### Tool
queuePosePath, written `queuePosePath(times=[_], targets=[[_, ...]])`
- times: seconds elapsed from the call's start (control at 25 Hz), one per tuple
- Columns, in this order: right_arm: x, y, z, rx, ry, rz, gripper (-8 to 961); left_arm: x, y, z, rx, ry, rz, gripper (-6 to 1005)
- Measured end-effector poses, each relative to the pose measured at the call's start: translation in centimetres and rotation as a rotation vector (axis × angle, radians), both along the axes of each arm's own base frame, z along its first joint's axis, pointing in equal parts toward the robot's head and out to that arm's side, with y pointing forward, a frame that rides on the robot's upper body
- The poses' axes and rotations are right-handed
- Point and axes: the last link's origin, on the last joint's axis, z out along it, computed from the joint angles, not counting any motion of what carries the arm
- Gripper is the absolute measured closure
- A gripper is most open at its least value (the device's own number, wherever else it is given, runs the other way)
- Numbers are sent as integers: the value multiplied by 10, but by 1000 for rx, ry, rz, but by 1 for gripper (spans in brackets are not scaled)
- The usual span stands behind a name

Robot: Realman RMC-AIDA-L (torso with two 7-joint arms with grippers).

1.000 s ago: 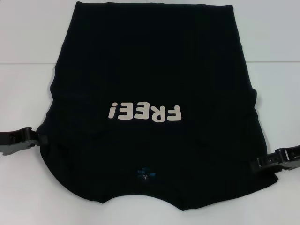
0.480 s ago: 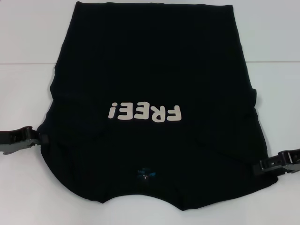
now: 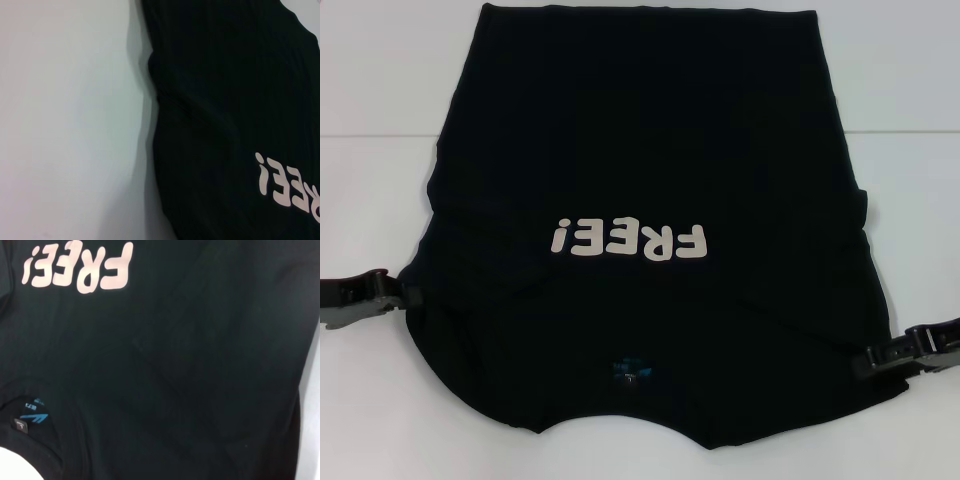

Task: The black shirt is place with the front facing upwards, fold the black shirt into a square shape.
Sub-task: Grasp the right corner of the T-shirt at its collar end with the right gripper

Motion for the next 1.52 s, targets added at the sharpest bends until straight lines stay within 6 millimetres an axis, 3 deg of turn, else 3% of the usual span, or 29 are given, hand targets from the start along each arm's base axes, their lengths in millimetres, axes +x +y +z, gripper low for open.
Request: queuePosePath(times=[1.28, 1.48, 1.52], targets=[[-28, 7, -29, -57, 30, 68, 74, 0, 2, 1, 8, 7, -2, 985], [-28, 10, -29, -39, 19, 80, 84, 0, 2, 2, 17, 3, -14, 986], [-28, 10, -29, -40, 18, 81, 143, 0, 2, 2, 17, 3, -15, 986]])
